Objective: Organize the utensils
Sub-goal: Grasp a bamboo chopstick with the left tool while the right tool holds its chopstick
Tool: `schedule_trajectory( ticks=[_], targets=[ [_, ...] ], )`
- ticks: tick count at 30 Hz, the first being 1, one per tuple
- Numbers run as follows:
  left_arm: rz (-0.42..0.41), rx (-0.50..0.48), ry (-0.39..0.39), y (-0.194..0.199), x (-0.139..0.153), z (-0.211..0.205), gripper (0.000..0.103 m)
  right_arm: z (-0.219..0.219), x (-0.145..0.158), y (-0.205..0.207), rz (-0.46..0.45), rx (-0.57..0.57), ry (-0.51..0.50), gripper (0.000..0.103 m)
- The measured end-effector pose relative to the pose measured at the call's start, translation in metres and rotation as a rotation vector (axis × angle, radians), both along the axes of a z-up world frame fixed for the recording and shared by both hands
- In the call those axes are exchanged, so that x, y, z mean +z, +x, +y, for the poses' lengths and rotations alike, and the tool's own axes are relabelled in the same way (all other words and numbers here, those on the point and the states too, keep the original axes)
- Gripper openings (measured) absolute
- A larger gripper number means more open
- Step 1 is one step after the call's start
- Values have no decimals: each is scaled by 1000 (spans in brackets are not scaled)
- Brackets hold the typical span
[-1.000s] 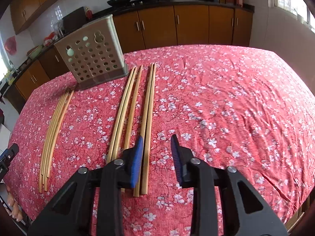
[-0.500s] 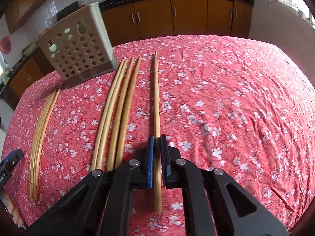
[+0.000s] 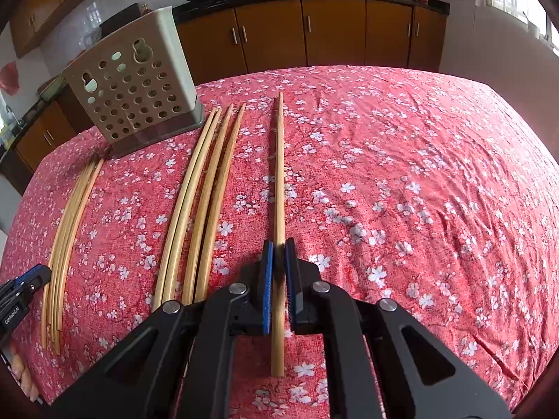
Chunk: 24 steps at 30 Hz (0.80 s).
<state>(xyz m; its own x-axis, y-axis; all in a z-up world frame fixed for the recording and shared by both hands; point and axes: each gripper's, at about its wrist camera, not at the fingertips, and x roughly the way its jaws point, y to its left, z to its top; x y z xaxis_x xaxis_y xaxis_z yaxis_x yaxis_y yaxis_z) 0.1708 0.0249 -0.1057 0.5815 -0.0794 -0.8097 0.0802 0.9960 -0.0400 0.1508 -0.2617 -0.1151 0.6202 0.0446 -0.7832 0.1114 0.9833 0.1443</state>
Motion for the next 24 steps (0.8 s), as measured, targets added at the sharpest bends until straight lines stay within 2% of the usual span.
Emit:
schedule_trajectory(
  ticks=[3, 7, 9, 13, 24],
  targets=[
    [1, 12, 22, 7, -2, 5, 8, 3, -1, 2, -4, 13, -18, 8],
    [-2, 66, 30, 27, -2, 28, 8, -12, -3, 9, -13, -23, -22, 8],
    [-9, 92, 10, 37, -1, 43, 8, -26, -4, 13, -18, -58, -21, 8],
    [-40, 98, 0, 46, -3, 57, 9, -46, -6, 19, -36, -101, -22, 8],
    [-50, 60, -25, 21, -3, 60, 10, -46, -5, 9, -46, -87, -30, 8]
  ],
)
